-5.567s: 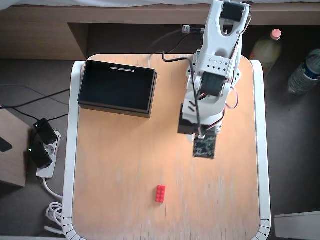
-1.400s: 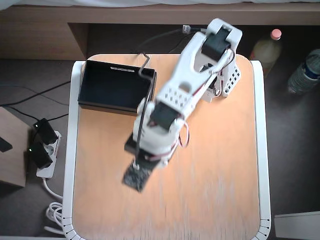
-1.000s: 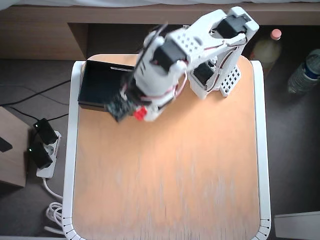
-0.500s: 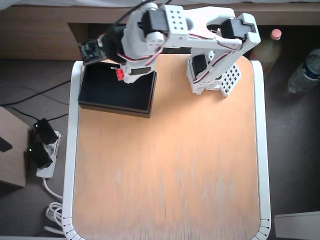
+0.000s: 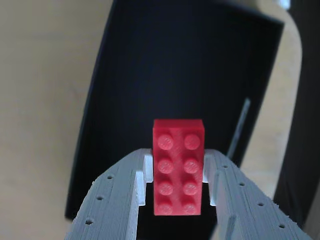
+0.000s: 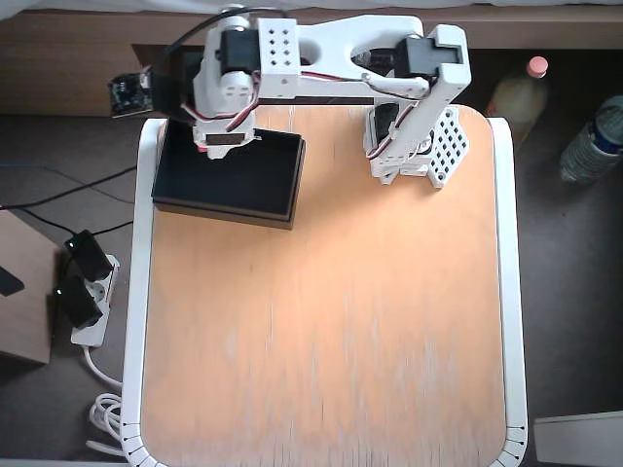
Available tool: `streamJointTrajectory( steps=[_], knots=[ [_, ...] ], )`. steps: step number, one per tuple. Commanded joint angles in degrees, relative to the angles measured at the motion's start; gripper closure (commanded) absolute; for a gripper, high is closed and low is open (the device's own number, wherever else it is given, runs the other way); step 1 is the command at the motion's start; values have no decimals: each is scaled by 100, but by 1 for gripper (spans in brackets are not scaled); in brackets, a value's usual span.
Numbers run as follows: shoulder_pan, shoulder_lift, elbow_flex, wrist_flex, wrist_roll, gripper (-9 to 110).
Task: Grasp a lego block and put it in the bin.
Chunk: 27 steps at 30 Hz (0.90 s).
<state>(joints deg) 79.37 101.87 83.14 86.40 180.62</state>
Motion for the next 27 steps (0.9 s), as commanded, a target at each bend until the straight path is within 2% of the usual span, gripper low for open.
streamJointTrajectory(
  steps=[1,27],
  knots=[
    [123,88,79,-888,-70,101],
    [158,615,2250,-2197,132,101]
  ],
)
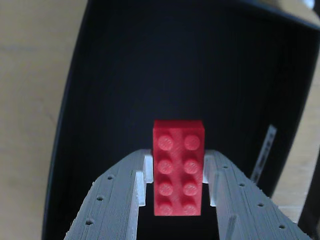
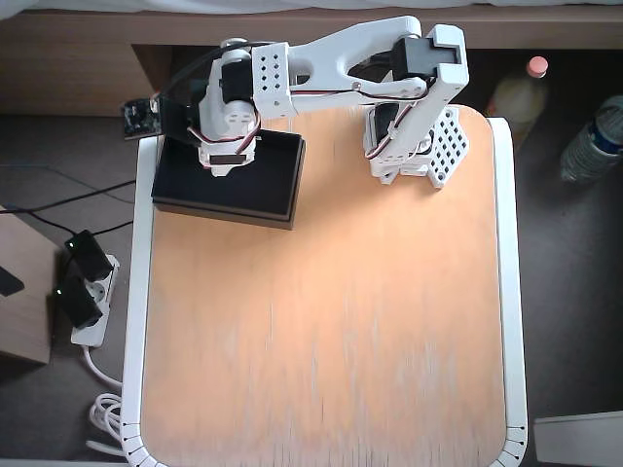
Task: Grasp a lego block and put it in the bin.
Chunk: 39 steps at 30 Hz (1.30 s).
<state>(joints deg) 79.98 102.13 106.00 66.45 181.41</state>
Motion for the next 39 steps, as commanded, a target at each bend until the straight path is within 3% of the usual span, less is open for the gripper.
streamJointTrajectory(
  steps=[1,14,30,39],
  knots=[
    [88,598,-26,-202,53,101],
    [79,668,-26,-202,53,83],
    [-668,2171,-26,-237,-413,84],
    [-1705,3885,756,-229,-396,101]
  ],
)
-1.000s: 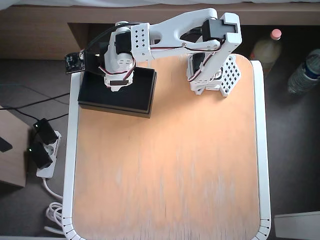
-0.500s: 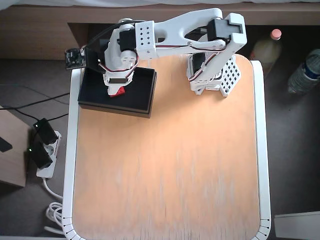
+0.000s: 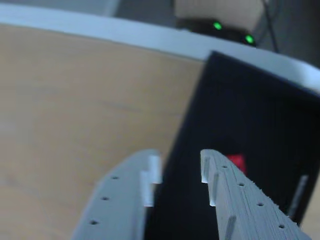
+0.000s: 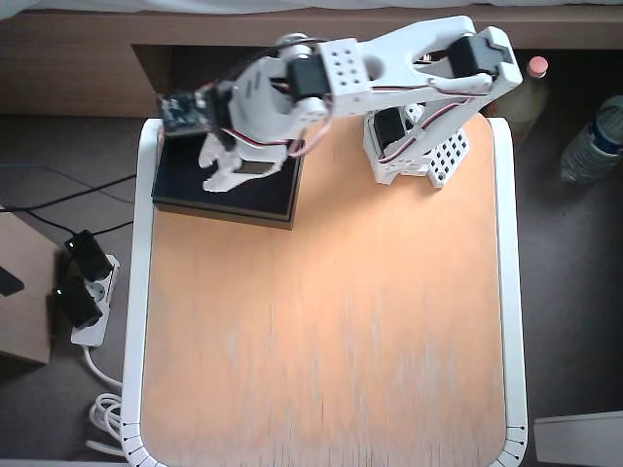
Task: Grasp a lego block and put it in the bin.
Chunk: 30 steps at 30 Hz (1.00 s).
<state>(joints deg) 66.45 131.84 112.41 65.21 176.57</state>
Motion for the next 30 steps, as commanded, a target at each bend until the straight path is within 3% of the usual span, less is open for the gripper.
streamJointTrajectory(
  steps=[1,11,30],
  knots=[
    [-501,1107,272,-105,132,101],
    [-2294,2865,1450,-105,88,101],
    [-5317,4456,2637,-105,-9,101]
  ],
)
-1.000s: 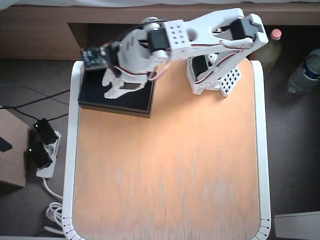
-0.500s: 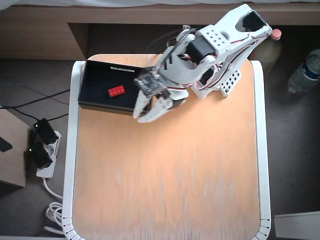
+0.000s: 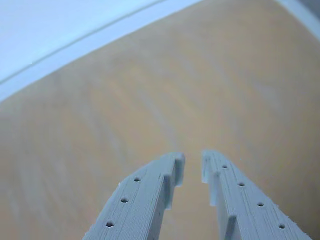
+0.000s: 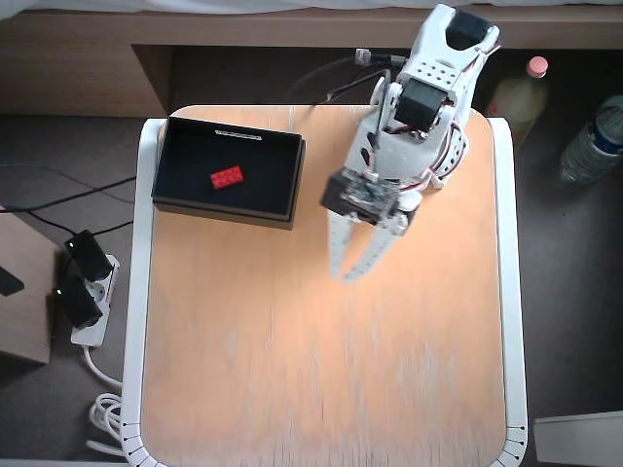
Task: Grasp a lego block and put it in the bin.
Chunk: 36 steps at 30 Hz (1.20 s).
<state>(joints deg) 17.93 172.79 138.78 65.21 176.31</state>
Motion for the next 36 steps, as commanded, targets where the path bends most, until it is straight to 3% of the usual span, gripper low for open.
streamJointTrajectory(
  steps=[1,16,36],
  knots=[
    [-615,457,88,-97,18,101],
    [-1652,1274,1362,-105,132,101],
    [-1942,1600,3305,-105,105,101]
  ],
)
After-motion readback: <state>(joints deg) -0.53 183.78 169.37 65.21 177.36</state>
